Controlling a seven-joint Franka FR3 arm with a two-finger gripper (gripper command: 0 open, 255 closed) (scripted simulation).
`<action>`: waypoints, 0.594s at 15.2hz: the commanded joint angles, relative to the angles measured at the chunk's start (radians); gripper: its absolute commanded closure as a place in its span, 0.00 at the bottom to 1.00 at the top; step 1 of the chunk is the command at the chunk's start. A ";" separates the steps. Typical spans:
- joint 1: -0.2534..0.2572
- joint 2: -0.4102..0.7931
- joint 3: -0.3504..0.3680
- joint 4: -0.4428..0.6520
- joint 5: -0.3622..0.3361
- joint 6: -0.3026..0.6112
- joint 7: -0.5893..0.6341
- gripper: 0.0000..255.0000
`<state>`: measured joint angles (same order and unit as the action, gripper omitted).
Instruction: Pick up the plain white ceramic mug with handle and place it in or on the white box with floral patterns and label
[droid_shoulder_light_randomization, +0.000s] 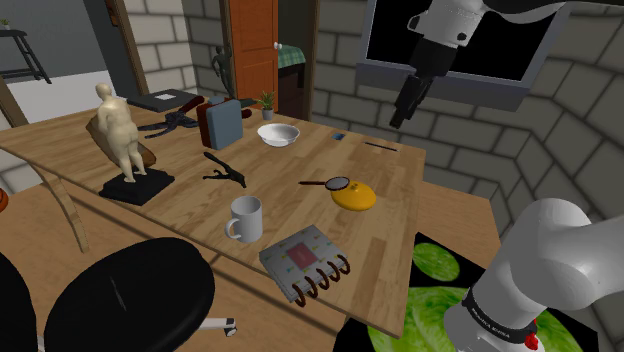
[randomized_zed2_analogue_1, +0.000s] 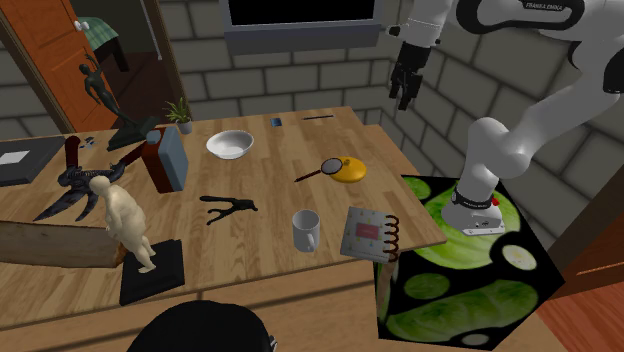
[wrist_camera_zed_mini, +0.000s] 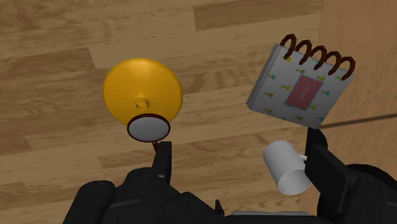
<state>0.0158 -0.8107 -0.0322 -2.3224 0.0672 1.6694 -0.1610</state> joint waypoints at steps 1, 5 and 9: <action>0.000 0.000 0.000 0.000 0.000 0.000 0.000 0.00; 0.029 0.100 0.025 -0.019 0.017 0.119 -0.016 0.00; 0.058 0.214 0.051 -0.018 0.031 0.232 -0.032 0.00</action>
<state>0.0667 -0.6288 0.0131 -2.3430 0.0946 1.8716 -0.1873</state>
